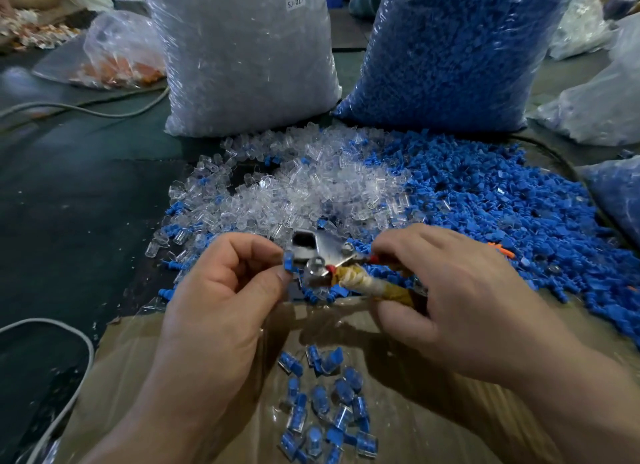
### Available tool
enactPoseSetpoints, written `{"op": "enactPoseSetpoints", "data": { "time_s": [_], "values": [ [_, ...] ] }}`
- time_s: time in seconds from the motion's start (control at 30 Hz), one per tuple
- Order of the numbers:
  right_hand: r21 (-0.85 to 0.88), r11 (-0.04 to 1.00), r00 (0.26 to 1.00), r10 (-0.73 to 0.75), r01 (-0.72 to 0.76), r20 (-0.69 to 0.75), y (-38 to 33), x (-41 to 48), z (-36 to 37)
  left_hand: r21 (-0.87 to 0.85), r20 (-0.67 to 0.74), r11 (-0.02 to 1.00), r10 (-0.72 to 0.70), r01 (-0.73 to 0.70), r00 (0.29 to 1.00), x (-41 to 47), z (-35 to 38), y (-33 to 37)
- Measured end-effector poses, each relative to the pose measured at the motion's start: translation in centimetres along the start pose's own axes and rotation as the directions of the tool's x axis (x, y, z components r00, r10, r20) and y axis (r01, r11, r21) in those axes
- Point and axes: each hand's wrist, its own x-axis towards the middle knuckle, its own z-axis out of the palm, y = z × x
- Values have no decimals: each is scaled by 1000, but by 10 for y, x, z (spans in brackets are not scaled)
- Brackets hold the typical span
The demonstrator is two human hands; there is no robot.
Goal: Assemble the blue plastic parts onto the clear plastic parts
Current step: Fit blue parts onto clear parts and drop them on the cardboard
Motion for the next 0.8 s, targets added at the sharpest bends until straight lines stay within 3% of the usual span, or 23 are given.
{"op": "enactPoseSetpoints", "data": {
  "time_s": [0.5, 0.7, 0.8],
  "values": [
    [-11, 998, 998, -55, 56, 36, -4, 0, 1, 11, 41, 997, 74, -75, 996, -5, 1, 9],
    [34, 998, 998, -53, 54, -28, -6, 3, 2, -65, 41, 997, 45, -42, 998, -5, 2, 10],
    [23, 999, 999, -32, 32, -15, -4, 1, 3, -4, 29, 998, 63, -62, 998, -5, 1, 7]
  ]
}}
